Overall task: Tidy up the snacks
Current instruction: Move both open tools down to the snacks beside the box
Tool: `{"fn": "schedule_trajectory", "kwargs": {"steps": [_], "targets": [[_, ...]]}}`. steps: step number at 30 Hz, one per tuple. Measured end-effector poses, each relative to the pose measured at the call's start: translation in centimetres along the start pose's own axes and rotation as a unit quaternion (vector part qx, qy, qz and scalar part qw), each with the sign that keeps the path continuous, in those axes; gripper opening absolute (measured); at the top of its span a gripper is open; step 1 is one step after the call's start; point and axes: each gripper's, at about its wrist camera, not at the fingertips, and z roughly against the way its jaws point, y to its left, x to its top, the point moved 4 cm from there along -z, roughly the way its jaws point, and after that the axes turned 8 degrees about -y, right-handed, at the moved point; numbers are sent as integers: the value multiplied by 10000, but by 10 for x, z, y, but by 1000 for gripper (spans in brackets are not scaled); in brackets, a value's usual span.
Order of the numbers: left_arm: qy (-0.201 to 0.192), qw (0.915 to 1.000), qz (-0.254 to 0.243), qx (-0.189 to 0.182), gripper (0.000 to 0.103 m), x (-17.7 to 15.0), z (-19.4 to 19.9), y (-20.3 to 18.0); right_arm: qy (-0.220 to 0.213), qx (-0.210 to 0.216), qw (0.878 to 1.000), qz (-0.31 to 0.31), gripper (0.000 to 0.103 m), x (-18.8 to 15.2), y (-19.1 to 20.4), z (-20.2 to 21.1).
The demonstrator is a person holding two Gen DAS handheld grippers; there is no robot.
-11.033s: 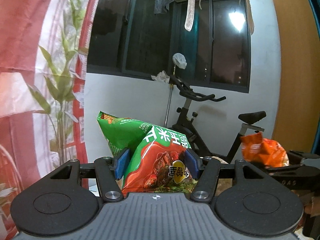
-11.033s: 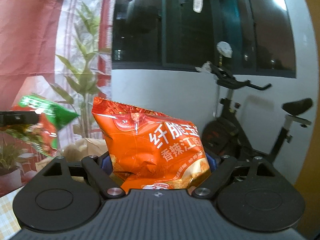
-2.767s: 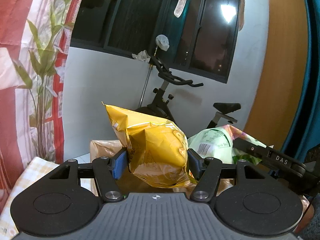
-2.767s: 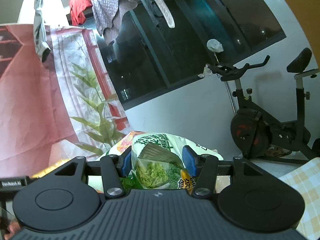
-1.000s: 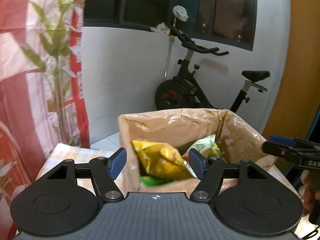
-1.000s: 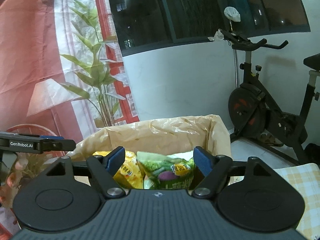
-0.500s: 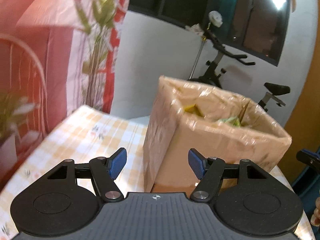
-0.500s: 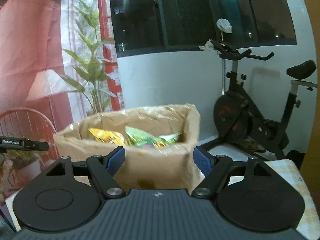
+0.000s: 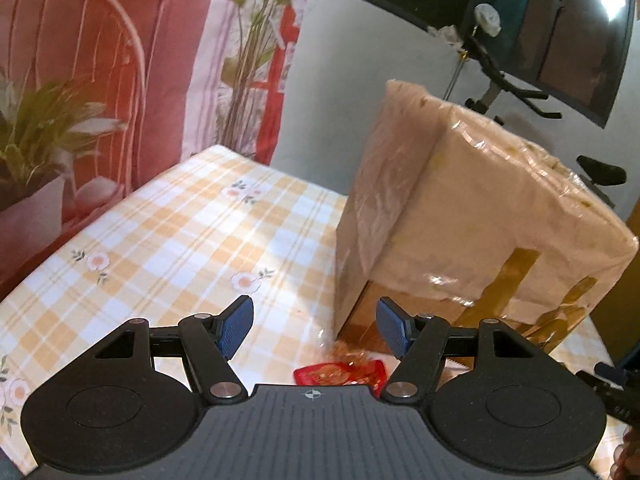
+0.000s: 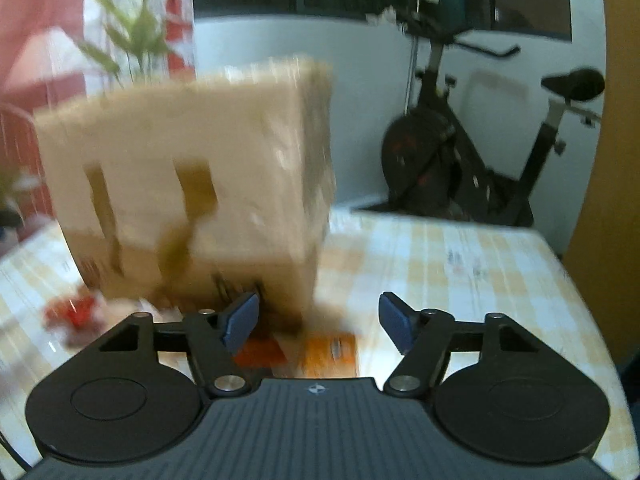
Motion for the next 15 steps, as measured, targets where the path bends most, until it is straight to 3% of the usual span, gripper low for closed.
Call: {"fn": "schedule_trajectory", "kwargs": {"steps": [6, 15], "targets": [[108, 9998, -6, 160, 70, -9, -1, 2, 316, -94, 9994, 68, 57, -34, -4, -19], [391, 9987, -229, 213, 70, -24, -11, -8, 383, -212, 9990, -75, 42, -51, -7, -26]]}}
